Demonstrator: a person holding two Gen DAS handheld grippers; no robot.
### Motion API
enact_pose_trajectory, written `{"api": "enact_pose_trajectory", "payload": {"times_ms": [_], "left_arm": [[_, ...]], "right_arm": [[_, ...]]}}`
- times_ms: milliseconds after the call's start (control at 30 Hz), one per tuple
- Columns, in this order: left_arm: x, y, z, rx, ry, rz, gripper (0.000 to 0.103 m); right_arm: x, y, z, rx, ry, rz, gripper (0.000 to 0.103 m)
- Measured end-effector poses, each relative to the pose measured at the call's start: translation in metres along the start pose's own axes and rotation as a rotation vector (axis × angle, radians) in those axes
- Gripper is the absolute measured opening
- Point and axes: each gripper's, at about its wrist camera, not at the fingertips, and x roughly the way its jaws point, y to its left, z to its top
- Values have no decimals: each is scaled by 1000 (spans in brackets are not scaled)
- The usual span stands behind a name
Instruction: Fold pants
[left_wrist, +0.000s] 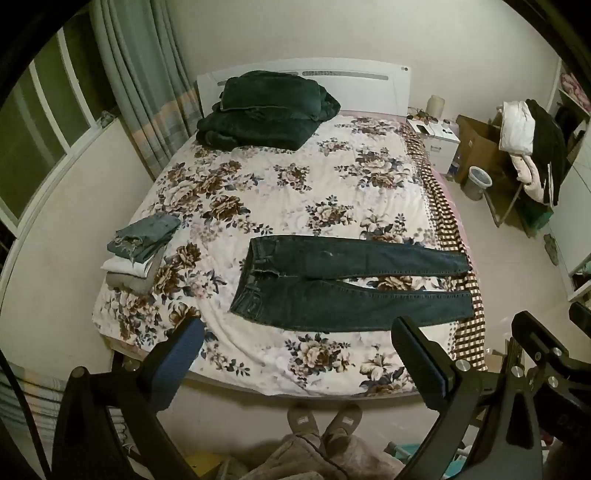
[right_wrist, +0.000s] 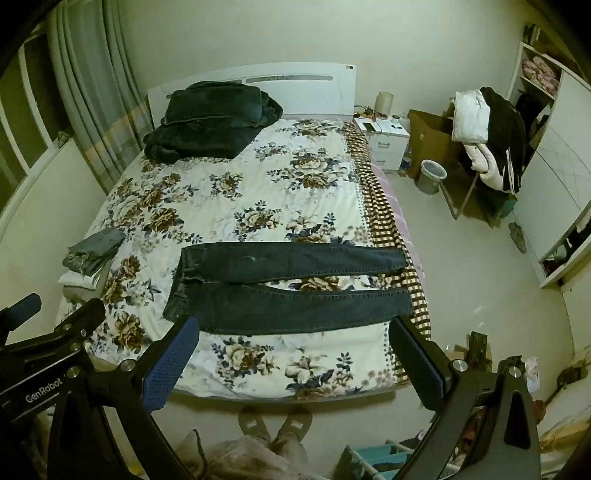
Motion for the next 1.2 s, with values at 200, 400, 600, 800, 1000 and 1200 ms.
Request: {"api": "enact_pose_trajectory", "payload": {"times_ms": [200,400,600,800,1000,1200], "left_arm": [[0,0,0,-1,7,-2,103],[0,0,0,0,7,-3,103],[0,0,0,-1,9,-4,103],[0,0,0,0,8,-3,103],[0,0,0,2,11,-2,103],[0,0,0,0,11,-1,103]], "right_arm": [[0,1,-2,-2,2,-1,103],[0,1,-3,-1,9,5,103],[0,3,-3,0,10,3,103],[0,3,-2,0,15,0,103],[0,4,-2,0,16,0,103],[-1,3,-3,1,18,-1,103]]}}
